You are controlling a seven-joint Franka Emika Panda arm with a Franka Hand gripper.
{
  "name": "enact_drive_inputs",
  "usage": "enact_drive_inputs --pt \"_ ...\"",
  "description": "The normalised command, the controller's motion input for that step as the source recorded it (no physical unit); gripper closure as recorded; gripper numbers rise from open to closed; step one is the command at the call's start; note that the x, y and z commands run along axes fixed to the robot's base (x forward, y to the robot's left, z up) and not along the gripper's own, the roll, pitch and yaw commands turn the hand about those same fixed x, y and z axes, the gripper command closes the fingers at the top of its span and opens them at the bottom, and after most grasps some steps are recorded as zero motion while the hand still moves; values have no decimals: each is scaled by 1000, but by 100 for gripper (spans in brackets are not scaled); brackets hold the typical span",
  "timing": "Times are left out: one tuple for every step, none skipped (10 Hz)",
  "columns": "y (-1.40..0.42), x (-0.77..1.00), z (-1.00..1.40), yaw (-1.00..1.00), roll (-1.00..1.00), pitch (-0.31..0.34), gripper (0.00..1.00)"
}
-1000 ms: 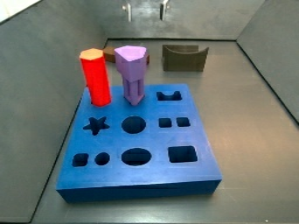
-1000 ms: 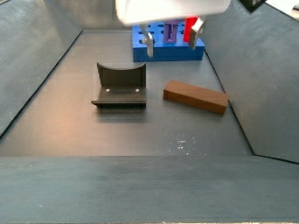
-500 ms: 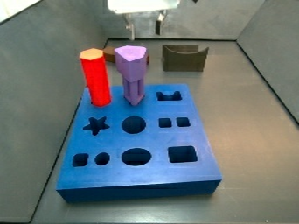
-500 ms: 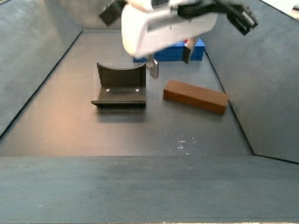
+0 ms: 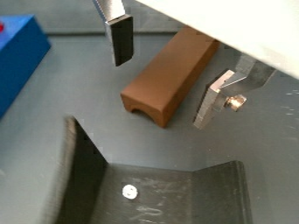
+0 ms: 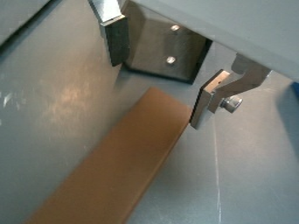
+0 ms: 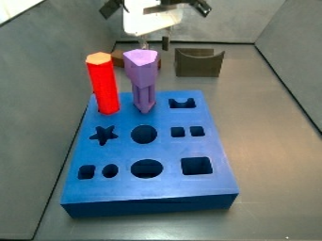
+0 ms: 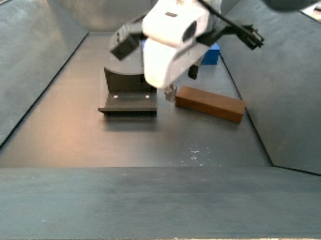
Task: Pick up the arch object. Move up. Place the arch object on the fixture. Regrasp the arch object. Rotate the arch object. Move to above the board. Insert the arch object.
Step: Pick up the arch object.
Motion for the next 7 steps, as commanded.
enact_drive_inputs --pt "-103 -29 -834 1000 99 0 0" --pt "-260 -120 -811 923 156 -1 0" --pt "-331 -360 -780 691 117 -59 0" --pt "-46 -469 -114 323 -31 -277 0" --pt "0 -63 0 0 0 -67 0" --pt "0 -26 0 0 0 -37 0" --pt "0 0 0 0 0 0 100"
